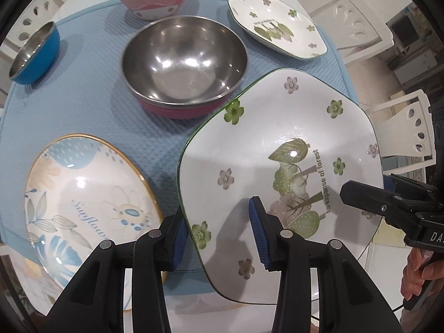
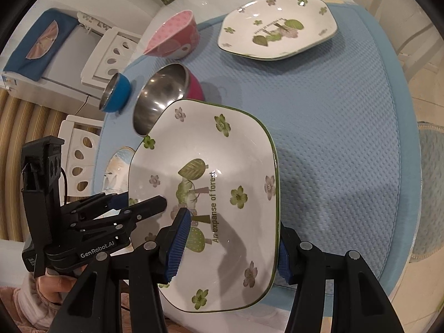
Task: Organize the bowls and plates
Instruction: 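Carry the square leaf plate with the left tool over the Sunflower plate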
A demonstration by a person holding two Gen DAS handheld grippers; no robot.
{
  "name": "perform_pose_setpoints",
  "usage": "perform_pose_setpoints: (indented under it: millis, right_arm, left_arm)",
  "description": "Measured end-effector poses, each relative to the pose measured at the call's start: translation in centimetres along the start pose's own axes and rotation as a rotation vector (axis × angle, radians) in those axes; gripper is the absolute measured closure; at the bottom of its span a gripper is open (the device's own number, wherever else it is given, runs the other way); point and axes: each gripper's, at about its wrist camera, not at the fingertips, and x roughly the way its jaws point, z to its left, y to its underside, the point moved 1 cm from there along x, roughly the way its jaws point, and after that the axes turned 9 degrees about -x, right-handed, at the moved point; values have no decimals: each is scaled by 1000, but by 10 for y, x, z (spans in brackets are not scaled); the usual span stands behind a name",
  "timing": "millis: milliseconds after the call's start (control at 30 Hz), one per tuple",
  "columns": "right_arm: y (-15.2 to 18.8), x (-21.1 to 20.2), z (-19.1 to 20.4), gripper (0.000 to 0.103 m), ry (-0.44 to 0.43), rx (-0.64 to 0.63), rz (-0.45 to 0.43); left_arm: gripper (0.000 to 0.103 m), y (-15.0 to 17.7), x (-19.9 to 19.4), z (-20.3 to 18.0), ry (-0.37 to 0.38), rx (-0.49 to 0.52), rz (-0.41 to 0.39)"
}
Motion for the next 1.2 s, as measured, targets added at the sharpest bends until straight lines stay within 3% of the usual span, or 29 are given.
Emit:
perform_pose_setpoints:
  millis: [733, 1200]
  right_arm:
    - [-33, 14, 88, 49, -28, -72, -5]
    - [-53, 41, 140, 49, -44, -102, 11]
  left_arm:
    - [66, -15, -51, 80, 24, -103, -58]
    - [66, -28, -72, 131, 33, -107, -81]
